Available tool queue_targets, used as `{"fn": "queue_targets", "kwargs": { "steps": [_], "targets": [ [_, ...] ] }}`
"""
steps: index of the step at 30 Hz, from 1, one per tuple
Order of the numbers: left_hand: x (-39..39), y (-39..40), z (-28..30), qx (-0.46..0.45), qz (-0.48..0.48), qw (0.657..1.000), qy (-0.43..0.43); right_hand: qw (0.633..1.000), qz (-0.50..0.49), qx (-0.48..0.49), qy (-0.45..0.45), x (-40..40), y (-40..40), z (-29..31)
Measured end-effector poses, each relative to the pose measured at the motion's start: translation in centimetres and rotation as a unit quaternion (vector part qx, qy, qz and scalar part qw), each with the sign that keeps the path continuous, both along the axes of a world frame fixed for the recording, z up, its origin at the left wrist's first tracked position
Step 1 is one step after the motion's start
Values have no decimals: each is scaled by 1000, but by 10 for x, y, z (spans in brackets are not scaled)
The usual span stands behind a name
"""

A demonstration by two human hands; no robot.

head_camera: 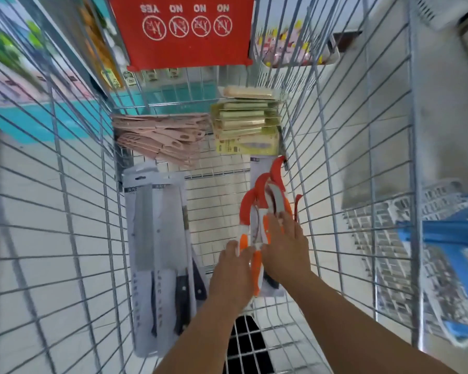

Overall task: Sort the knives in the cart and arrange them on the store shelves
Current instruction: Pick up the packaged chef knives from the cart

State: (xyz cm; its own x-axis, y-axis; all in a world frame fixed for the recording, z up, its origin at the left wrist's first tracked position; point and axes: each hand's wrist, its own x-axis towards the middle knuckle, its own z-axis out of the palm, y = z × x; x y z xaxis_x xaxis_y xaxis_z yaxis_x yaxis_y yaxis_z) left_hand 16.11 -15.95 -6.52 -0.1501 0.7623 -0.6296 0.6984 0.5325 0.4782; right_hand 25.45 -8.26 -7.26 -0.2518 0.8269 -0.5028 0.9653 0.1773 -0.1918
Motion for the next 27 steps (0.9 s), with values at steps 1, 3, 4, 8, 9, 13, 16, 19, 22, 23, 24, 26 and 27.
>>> {"fn": "queue_targets", "kwargs": {
  "steps": [1,3,4,8,9,13,16,19,22,23,24,26,27],
  "targets": [
    [3,-1,2,5,15,1000,-4,1000,11,-14,-2,2,-7,2],
    [6,-2,2,-5,44,999,8,999,20,-34,-3,0,-15,5],
    [6,-2,0,-18,56,998,22,999,25,-39,-1,-1,-17,6],
    [5,-7,-5,-53,91,992,64,994,63,-83,18,-2,-25,11],
    [4,-8,-6,-48,87,992,81,993,69,-93,22,-2,-27,12],
    [-1,-10,-6,31,52,990,124,997,23,-70,26,1,-32,11],
    [4,-6,-10,97,-57,990,81,997,25,-49,-52,3,-35,16],
    [6,-1,-14,90,-117,986,76,996,3,-60,-59,1,-38,15],
    [2,-2,-16,71,-78,990,88,997,-28,-71,-8,-4,-39,12],
    [1,-2,-16,68,-57,992,89,996,-46,-70,6,-5,-38,11],
    [0,-3,-15,65,-38,994,85,993,-82,-79,19,-6,-37,11],
    [-2,-5,-14,59,-16,996,67,981,-162,-104,30,-10,-37,9],
    [-3,-6,-14,60,-14,996,58,977,-181,-108,20,-12,-38,6]
  ]
}}
